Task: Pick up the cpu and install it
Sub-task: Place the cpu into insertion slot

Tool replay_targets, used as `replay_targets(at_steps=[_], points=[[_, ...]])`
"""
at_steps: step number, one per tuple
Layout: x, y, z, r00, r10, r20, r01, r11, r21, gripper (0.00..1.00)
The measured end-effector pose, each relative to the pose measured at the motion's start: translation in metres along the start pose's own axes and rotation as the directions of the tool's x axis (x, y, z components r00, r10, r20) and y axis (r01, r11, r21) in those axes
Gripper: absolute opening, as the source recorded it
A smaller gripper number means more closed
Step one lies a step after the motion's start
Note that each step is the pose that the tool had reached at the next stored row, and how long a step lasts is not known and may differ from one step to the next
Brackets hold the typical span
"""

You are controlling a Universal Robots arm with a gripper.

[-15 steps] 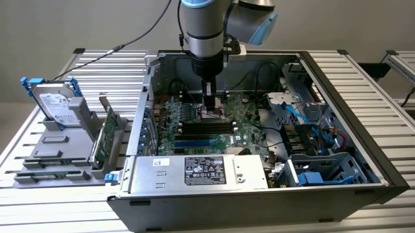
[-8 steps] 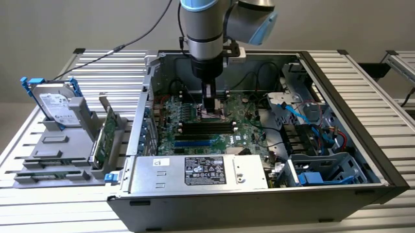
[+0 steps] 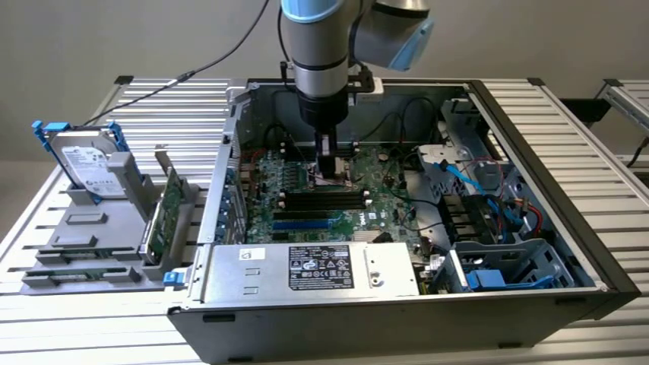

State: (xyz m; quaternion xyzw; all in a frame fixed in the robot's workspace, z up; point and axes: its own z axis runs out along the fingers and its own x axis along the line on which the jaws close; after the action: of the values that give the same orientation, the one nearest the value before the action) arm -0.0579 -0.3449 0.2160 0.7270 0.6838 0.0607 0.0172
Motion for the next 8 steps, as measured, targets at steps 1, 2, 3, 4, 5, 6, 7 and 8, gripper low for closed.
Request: replay_targets(at_steps=[1,2,3,4,5,6,7,8], points=[[0.0,-0.0001,0.0006,1.0,0.0,0.0001,0.0,1.0,-0.0001,0.55],[-0.0001,-0.0003,0.0012,1.0,0.0,0.0003,0.0,1.0,0.0,0.55],[-0.0001,-0.0005,0.0017,1.0,0.0,0.0004,0.0,1.0,0.0,0.55],[-0.0002,-0.0007,0.0022,1.0,0.0,0.0005,0.0,1.0,0.0,0.55],[-0.0002,-0.0009,0.0027,1.0,0.0,0.0006,0.0,1.0,0.0,0.55],[-0.0003,-0.001,0.0033,1.0,0.0,0.0008,0.0,1.0,0.0,0.55],[-0.0003,-0.0012,0.0038,1.0,0.0,0.0009,0.0,1.0,-0.0001,0.55],[-0.0003,-0.0013,0.0044,1.0,0.0,0.001,0.0,1.0,-0.0001,0.55]])
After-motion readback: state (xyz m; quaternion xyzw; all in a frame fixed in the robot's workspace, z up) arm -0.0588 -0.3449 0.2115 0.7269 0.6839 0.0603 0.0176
